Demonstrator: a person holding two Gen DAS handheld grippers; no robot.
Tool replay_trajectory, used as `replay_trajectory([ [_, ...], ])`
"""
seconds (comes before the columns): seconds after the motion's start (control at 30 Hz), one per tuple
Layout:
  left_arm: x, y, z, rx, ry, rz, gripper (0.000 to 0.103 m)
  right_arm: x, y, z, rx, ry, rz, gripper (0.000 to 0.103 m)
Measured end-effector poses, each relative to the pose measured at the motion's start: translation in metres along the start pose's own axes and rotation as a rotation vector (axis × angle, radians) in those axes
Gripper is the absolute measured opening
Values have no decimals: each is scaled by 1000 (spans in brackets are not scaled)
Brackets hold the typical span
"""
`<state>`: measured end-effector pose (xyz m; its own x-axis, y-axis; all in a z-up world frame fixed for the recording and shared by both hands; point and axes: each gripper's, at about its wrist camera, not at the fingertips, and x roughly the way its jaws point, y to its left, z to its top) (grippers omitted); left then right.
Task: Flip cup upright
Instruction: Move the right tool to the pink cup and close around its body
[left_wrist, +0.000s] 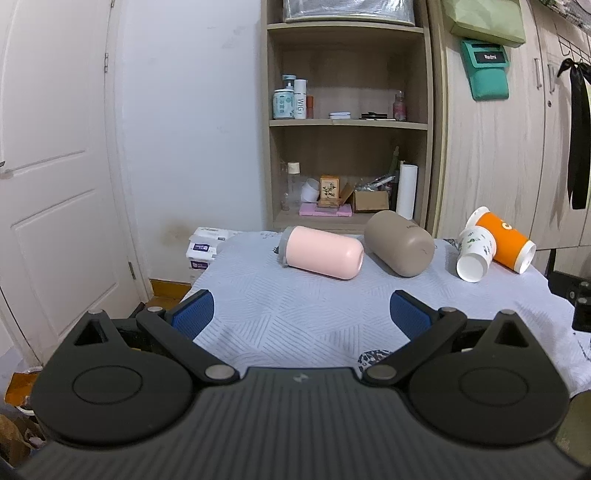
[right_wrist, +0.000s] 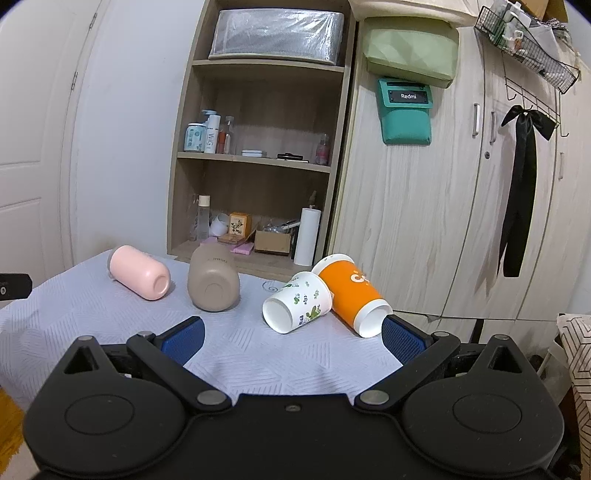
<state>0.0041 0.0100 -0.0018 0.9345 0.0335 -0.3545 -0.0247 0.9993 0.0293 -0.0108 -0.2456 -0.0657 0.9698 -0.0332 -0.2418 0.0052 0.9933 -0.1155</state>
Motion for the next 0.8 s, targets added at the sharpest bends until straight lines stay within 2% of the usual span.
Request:
replay_trajectory([
  [0.17, 0, -3, 1, 3, 5, -4, 103, 2, -2, -1, 6, 6, 3, 103],
  [0.27, 0, -2, 2, 0, 12, -7, 103, 6, -6, -2, 20, 10, 36, 103],
  [0.33, 2, -2, 6, -3, 22, -9, 103, 8, -10, 1, 35, 4, 101, 103],
  [0.43, 7, 0, 16, -22, 40, -21, 103, 13, -19, 12, 55, -19, 263, 103],
  [0.6, 31, 14, 35, -132, 66, -43, 103, 37, -16, 34, 23, -19, 479, 103],
  [0.7, 51, 20, 37, -162, 92, -42, 103, 56, -3, 45, -21, 20, 589, 103],
  [0.8, 73, 29, 36, -224, 139, -72, 103, 70, 16, 52, -102, 36, 628, 103],
])
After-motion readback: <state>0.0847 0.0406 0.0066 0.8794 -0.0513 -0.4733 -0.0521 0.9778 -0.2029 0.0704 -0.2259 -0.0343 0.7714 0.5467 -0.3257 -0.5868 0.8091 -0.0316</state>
